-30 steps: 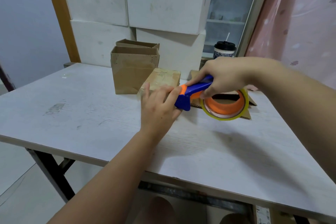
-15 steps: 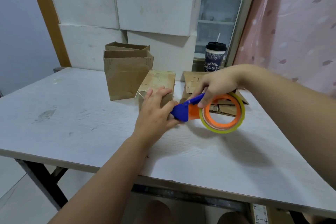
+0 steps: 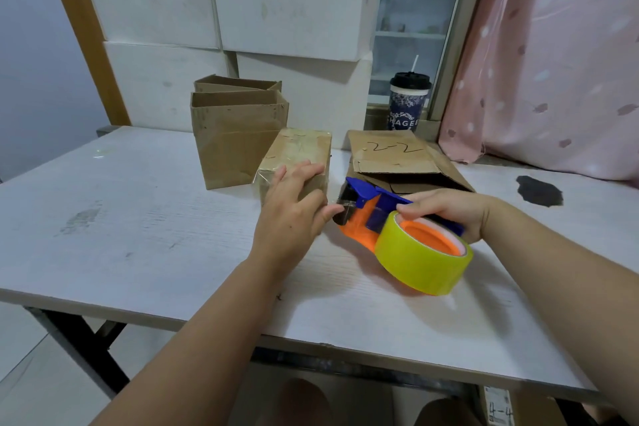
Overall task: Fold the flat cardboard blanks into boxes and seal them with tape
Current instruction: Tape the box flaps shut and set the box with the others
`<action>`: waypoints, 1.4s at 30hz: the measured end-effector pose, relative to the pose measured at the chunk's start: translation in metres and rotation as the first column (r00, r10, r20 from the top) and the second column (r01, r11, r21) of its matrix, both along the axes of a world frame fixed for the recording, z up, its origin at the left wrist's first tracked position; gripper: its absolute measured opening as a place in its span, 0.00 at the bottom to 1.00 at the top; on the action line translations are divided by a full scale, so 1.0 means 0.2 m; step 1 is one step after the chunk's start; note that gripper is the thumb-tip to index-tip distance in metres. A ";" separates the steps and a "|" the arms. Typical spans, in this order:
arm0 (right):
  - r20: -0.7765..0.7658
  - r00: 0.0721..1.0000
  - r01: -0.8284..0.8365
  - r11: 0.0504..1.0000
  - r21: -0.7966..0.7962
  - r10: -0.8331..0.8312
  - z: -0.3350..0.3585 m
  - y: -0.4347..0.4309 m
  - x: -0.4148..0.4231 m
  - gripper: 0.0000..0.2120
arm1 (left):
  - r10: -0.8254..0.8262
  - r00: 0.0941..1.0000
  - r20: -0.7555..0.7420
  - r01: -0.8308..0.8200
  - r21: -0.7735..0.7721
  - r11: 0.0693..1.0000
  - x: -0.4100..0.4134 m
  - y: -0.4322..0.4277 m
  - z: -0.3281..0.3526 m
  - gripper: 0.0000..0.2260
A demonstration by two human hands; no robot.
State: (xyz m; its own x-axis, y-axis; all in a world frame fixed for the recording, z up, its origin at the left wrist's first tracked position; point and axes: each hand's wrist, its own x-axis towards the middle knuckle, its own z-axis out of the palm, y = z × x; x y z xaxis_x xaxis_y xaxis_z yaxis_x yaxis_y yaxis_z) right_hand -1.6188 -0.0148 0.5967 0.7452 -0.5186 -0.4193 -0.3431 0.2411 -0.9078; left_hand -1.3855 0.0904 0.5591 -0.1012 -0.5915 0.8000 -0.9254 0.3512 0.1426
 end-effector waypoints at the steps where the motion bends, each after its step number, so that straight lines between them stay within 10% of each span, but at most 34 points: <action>1: 0.028 0.999 0.030 0.999 0.030 -0.031 -0.02 0.01 0.00 0.09 | -0.003 1.000 -0.015 0.003 0.000 1.000 0.00 0.00 0.00 0.17; 6: 0.007 0.991 0.136 0.988 0.069 -0.137 -0.08 0.02 0.00 0.24 | -0.017 0.994 -0.112 0.017 0.004 1.000 0.00 0.00 -0.02 0.16; 16: -0.050 0.976 0.211 0.977 0.012 -0.210 -0.06 -0.01 -0.06 0.13 | -0.020 0.985 -0.173 0.008 -0.073 0.997 -0.01 0.00 -0.04 0.15; 33: -0.271 0.938 0.043 0.850 -0.526 -0.216 0.04 0.04 0.07 0.11 | 0.039 0.990 -0.137 -0.072 -0.250 0.966 0.03 -0.06 -0.08 0.16; 37: -0.147 0.905 0.055 0.451 -0.891 -0.400 0.07 0.08 0.18 0.13 | 0.107 0.986 -0.131 -0.145 -0.331 0.933 0.03 -0.07 -0.09 0.14; 42: 0.013 0.973 0.023 0.042 -0.999 -0.230 0.14 0.19 0.37 0.13 | 0.163 0.978 -0.131 -0.204 -0.436 0.877 0.02 -0.05 -0.07 0.16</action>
